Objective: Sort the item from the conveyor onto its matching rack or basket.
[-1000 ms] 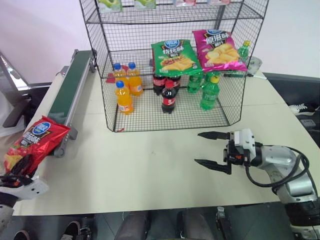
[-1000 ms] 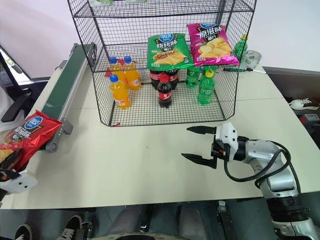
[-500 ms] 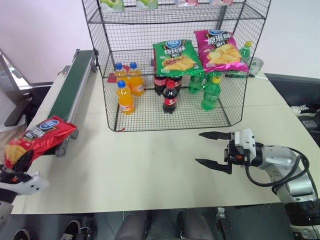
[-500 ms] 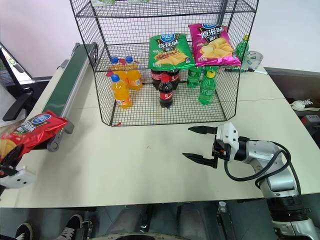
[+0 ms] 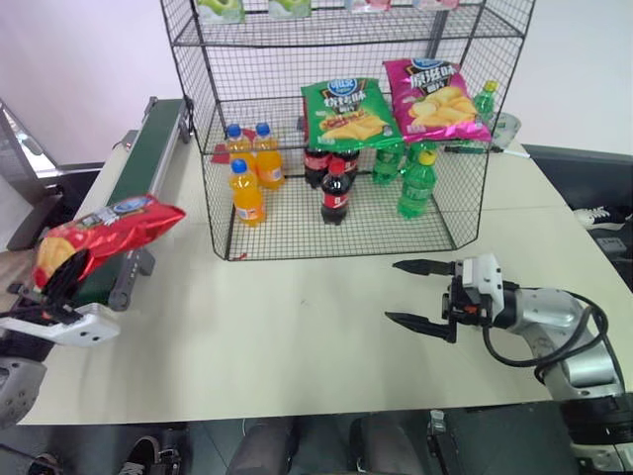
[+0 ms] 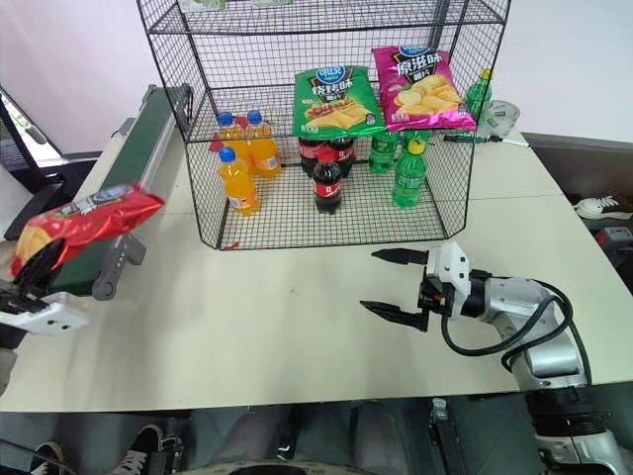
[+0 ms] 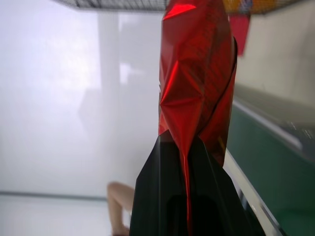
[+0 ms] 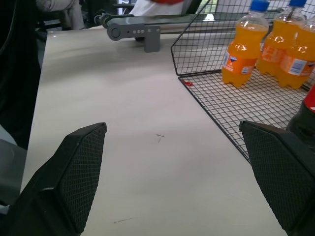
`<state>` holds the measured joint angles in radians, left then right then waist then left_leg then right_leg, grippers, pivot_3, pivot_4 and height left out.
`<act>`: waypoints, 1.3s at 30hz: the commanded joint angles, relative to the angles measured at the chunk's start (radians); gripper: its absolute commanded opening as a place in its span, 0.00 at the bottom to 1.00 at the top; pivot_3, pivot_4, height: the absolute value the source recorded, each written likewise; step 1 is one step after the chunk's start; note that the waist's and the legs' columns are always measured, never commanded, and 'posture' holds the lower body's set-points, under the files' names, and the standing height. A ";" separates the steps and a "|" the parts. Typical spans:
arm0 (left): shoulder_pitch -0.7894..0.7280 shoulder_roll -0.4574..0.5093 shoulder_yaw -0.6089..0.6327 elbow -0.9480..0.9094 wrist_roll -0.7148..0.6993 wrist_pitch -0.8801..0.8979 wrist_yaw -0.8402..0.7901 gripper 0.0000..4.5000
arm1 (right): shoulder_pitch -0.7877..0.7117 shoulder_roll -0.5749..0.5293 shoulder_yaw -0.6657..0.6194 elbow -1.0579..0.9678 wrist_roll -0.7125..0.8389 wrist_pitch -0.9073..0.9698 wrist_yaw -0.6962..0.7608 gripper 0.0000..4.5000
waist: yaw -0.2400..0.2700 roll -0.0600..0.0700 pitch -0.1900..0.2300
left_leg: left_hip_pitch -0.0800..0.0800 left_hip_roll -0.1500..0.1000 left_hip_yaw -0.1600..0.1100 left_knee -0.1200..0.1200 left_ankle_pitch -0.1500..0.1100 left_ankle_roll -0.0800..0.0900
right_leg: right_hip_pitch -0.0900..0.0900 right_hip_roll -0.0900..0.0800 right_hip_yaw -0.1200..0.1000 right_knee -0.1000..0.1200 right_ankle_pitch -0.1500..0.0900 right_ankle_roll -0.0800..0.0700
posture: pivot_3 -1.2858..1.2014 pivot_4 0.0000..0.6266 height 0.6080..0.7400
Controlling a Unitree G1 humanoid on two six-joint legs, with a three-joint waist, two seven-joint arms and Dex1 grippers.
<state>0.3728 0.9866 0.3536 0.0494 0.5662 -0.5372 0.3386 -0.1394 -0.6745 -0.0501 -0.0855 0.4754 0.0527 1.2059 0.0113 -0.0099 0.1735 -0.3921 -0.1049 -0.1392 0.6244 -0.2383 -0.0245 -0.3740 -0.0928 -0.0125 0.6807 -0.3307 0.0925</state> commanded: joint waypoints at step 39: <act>-1.139 -0.656 -0.458 0.328 0.174 0.420 -0.014 0.01 | -0.051 -0.012 -0.100 0.046 0.010 -0.048 -0.053 1.00 | -0.002 -0.002 0.003 | -0.002 0.001 0.003 0.006 0.000 0.000 | 0.000 0.004 0.003 0.000 0.003 0.005 | 0.52 0.24 1.00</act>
<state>-0.7249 0.3361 -0.1317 0.3707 0.7857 -0.1259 0.3066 -0.1788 -0.6817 -0.1302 -0.0061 0.4754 0.0091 1.1553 0.0094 -0.0121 0.1760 -0.3943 -0.1038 -0.1365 0.6305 -0.2379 -0.0250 -0.3744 -0.0881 -0.0091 0.6811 -0.3278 0.0975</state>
